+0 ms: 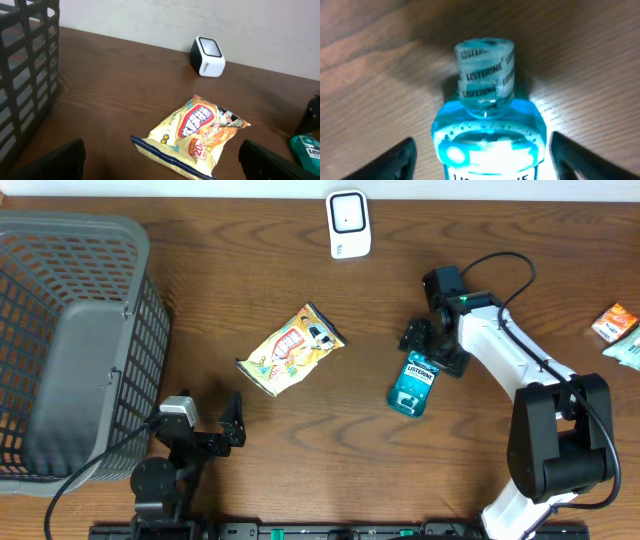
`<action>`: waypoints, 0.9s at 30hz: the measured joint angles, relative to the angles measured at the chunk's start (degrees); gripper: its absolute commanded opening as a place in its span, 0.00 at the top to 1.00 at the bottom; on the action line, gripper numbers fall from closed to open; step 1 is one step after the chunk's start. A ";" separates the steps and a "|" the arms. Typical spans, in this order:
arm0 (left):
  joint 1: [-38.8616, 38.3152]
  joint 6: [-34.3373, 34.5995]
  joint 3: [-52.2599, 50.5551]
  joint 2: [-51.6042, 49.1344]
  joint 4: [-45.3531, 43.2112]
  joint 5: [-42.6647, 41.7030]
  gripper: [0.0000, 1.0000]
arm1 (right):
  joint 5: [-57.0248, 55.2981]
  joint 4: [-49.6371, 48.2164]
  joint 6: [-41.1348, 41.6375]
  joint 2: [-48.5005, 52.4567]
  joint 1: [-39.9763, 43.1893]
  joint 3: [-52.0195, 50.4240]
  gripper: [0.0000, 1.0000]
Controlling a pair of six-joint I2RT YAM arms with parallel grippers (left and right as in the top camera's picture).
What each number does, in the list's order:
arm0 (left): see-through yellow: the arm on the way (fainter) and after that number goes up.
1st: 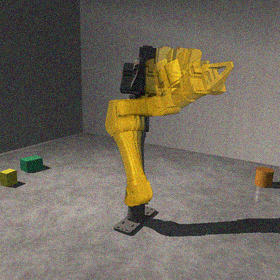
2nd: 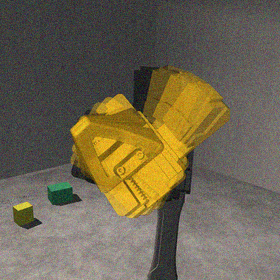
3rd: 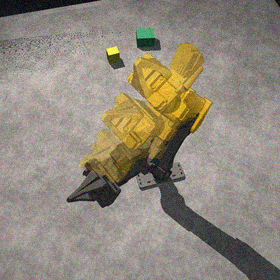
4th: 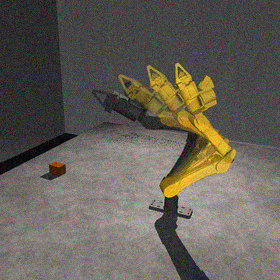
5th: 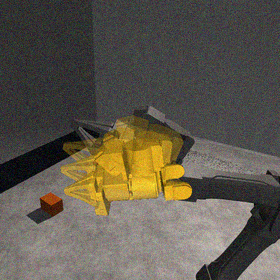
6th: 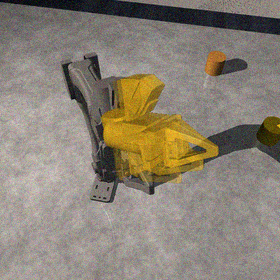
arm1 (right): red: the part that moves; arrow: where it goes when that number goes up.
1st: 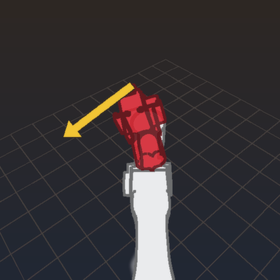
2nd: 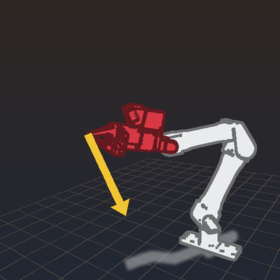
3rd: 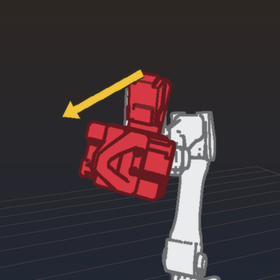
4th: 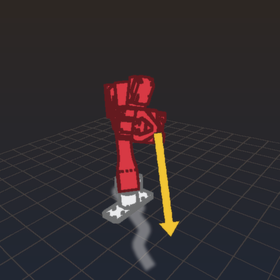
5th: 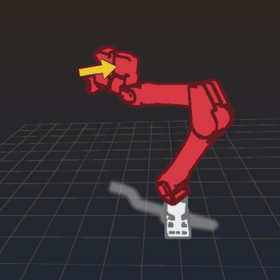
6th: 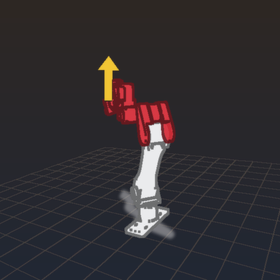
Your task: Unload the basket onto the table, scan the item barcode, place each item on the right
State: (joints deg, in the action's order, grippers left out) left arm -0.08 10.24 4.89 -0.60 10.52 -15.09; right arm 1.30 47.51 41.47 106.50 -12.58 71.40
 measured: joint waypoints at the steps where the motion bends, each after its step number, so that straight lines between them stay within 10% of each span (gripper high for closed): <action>1: 0.00 0.00 0.00 0.00 0.00 -0.02 0.02 | 0.52 0.02 -0.13 0.00 0.00 0.00 0.26; 6: 0.00 0.00 0.00 0.00 0.00 -0.02 0.02 | 4.59 2.34 -1.22 0.00 -0.33 0.22 0.02; 27: 0.00 0.00 0.00 0.02 0.00 0.00 0.02 | -15.32 25.70 -2.34 1.11 -11.61 16.44 0.01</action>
State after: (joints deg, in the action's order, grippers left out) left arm -0.08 10.24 4.89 -0.58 10.52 -15.09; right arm -14.02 73.21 39.13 107.61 -24.18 87.83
